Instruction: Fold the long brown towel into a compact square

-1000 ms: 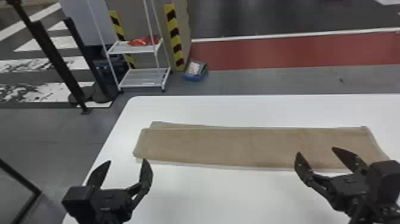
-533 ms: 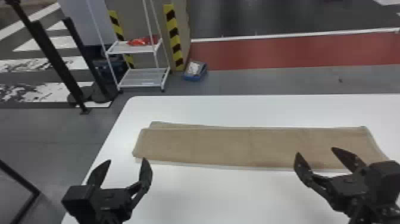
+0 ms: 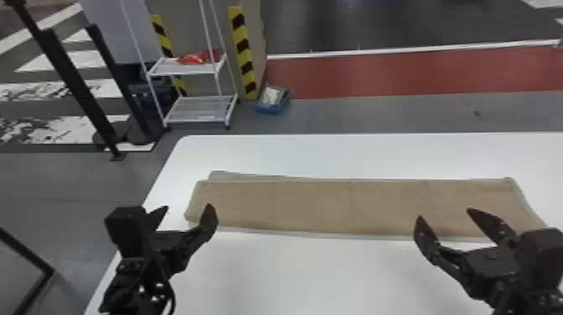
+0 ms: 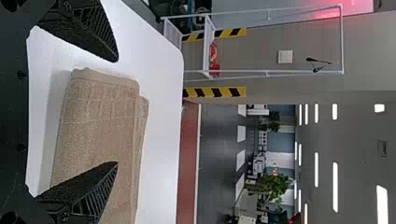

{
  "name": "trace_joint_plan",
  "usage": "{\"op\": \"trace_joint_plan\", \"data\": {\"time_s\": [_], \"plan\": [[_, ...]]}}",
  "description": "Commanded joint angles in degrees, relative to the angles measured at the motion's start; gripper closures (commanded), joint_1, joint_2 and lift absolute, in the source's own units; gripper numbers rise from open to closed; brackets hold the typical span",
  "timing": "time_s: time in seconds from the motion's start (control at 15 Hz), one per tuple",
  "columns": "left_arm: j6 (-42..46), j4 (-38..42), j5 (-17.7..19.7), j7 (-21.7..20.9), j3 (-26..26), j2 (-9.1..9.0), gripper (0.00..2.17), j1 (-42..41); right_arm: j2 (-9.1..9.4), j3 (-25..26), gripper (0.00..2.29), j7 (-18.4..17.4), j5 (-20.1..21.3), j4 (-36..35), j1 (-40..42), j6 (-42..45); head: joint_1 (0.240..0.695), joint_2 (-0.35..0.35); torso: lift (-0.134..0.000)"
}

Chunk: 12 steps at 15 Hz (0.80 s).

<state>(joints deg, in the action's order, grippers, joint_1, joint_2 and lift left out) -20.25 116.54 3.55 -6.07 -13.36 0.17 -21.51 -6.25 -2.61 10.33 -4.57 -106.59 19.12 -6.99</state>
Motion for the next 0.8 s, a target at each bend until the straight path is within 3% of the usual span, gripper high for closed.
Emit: {"op": "trace_joint_plan", "data": {"time_s": [0.0, 0.33, 0.47, 0.73], "plan": [[-7.5, -1.6, 0.8, -2.4, -3.3, -0.32, 0.10, 6.1, -0.25, 0.1, 0.08, 0.0, 0.0, -0.1, 0.2, 0.0, 0.695, 0.176, -0.102], [-21.7, -11.1, 3.3, -8.4, -9.2, -0.32, 0.11, 19.4, -0.25, 0.3, 0.08, 0.0, 0.0, -0.1, 0.4, -0.2, 0.695, 0.200, -0.102], [-23.7, -16.6, 5.4, -8.9, -9.2, 0.70, 0.13, 23.4, -0.25, 0.4, 0.08, 0.0, 0.0, -0.5, 0.5, -0.2, 0.695, 0.201, -0.102], [-23.5, -27.3, 5.5, -10.4, -10.6, 2.20, 0.13, 29.2, -0.25, 1.1, 0.08, 0.0, 0.0, -0.5, 0.5, -0.5, 0.695, 0.183, -0.102]]}}
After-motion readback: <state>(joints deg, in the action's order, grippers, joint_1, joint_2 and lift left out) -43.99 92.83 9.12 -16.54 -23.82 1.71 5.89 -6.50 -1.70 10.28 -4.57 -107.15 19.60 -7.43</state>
